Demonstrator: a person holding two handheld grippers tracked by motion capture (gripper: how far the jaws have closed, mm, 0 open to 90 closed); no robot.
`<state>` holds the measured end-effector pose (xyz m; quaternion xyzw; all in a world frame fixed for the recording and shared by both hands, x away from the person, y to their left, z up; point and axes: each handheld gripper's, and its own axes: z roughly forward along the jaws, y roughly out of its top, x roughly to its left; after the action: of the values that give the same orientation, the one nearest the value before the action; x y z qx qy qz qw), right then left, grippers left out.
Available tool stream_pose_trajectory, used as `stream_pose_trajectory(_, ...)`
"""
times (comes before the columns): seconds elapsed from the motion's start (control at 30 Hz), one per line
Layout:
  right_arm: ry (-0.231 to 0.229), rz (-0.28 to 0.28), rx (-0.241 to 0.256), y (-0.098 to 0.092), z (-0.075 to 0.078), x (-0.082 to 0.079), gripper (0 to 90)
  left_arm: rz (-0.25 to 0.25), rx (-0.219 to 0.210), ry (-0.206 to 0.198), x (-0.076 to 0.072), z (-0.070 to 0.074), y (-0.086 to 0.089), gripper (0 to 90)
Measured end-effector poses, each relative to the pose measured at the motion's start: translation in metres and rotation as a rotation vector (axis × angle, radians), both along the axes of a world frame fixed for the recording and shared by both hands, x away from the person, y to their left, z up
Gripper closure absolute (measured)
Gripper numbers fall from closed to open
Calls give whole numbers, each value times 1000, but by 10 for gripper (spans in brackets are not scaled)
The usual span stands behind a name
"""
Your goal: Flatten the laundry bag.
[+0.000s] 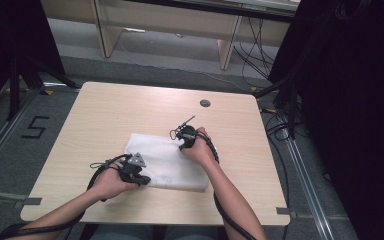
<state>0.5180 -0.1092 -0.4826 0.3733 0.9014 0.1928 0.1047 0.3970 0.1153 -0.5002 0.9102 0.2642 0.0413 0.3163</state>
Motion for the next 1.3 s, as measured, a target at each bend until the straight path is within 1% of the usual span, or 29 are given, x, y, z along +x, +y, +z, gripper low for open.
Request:
stream_pose_trajectory(0.07,-1,3,-16,2,3,-2,895,1,-2,3,0,0,0,891)
stream_pose_trajectory(0.1,-10,12,-11,3,9,-4,895,4,-8,8,0,0,0,891)
stream_pose_trajectory(0.17,-10,8,-5,3,13,-6,896,15,-21,11,1,-1,0,892)
stream_pose_trajectory(0.27,-48,35,13,3,28,-11,895,21,-18,13,3,-1,-1,891)
stream_pose_trajectory(0.3,-51,29,20,4,33,-14,896,43,-34,21,3,-2,-3,892)
stream_pose_trajectory(0.33,-62,35,29,4,38,-17,896,23,-21,8,6,-1,-3,892)
stream_pose_trajectory(0.37,-78,61,39,3,48,-24,896,34,-22,9,7,-1,-3,892)
stream_pose_trajectory(0.43,-78,53,42,4,52,-28,897,44,-24,6,10,-1,-5,891)
stream_pose_trajectory(0.47,-82,64,48,3,56,-31,896,57,-23,7,12,-1,-5,892)
stream_pose_trajectory(0.5,-75,45,76,3,60,-37,896,51,-20,3,14,-1,-5,891)
stream_pose_trajectory(0.57,-115,63,88,-1,70,-43,896,62,-21,-5,15,-1,-6,888)
stream_pose_trajectory(0.6,-115,63,88,-1,70,-43,896,63,-19,-9,16,-1,-5,888)
stream_pose_trajectory(0.63,-103,47,110,-1,72,-47,896,72,-26,-9,15,-1,-5,879)
stream_pose_trajectory(0.67,-117,47,111,-2,74,-49,896,116,-66,-24,11,-1,-9,861)
stream_pose_trajectory(0.7,-141,72,113,-5,76,-48,896,108,-70,-36,10,1,-10,854)
stream_pose_trajectory(0.73,-135,52,121,-5,78,-50,896,105,-87,-42,7,4,-13,854)
stream_pose_trajectory(0.8,-138,49,137,-6,80,-51,896,81,-135,-45,0,11,-21,860)
stream_pose_trajectory(0.83,-162,59,135,-7,81,-50,896,60,-138,-48,-4,13,-26,861)
stream_pose_trajectory(0.87,-150,51,136,-7,82,-52,896,37,-126,-50,-5,13,-29,859)
stream_pose_trajectory(0.9,-149,44,142,-6,83,-53,896,37,-144,-38,-8,12,-34,857)
stream_pose_trajectory(0.93,-169,64,138,-6,85,-53,896,23,-132,-43,-7,11,-35,857)
stream_pose_trajectory(0.97,-158,60,147,-6,86,-54,896,-11,-94,-45,-6,11,-36,857)
stream_pose_trajectory(1.0,-158,53,151,-5,88,-56,896,20,-115,-44,-7,8,-39,859)
stream_pose_trajectory(1.03,-166,63,152,-5,89,-57,896,-15,-58,-46,-2,7,-37,860)
stream_pose_trajectory(1.07,-184,75,161,-3,92,-61,896,-13,-51,-41,1,6,-37,864)
stream_pose_trajectory(1.13,-180,76,164,-3,94,-63,895,2,-39,-41,6,3,-37,866)
stream_pose_trajectory(1.17,-196,94,146,-4,96,-64,895,4,-32,-41,7,2,-37,867)
stream_pose_trajectory(1.27,-191,106,165,-3,100,-70,895,7,-21,-46,12,1,-38,864)
stream_pose_trajectory(1.3,-188,103,184,-2,101,-72,895,38,-48,-49,13,-1,-41,863)
